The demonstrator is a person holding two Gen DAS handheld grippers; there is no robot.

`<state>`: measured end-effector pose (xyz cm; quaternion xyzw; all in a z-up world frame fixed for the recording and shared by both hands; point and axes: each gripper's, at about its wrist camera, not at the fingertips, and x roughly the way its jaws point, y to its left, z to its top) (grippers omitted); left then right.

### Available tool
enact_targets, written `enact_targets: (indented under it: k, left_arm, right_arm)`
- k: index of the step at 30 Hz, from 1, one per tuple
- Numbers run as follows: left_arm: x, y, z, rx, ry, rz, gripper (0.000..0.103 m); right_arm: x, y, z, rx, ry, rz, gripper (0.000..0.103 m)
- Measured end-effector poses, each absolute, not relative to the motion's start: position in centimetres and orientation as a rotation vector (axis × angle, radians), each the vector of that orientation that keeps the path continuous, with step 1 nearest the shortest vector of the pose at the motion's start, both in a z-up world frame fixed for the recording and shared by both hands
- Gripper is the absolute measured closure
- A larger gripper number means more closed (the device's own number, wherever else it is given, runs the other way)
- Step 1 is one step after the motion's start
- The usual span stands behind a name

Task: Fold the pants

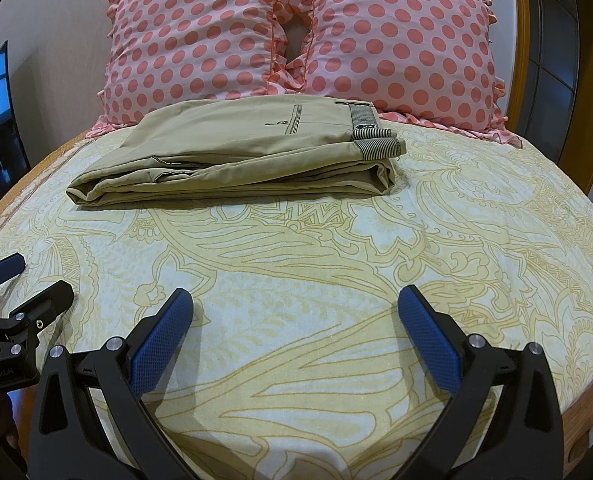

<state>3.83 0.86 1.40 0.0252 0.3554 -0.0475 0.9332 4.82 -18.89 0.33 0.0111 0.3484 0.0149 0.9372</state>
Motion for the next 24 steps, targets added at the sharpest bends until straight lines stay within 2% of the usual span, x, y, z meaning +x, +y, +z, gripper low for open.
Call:
enact_targets:
  k: [24]
  left_arm:
    - [3.93, 0.59, 1.59, 0.053, 0.718, -0.098, 0.002]
  right_arm:
    - [4.81, -18.96, 0.36, 0.022, 0.710, 0.033, 0.001]
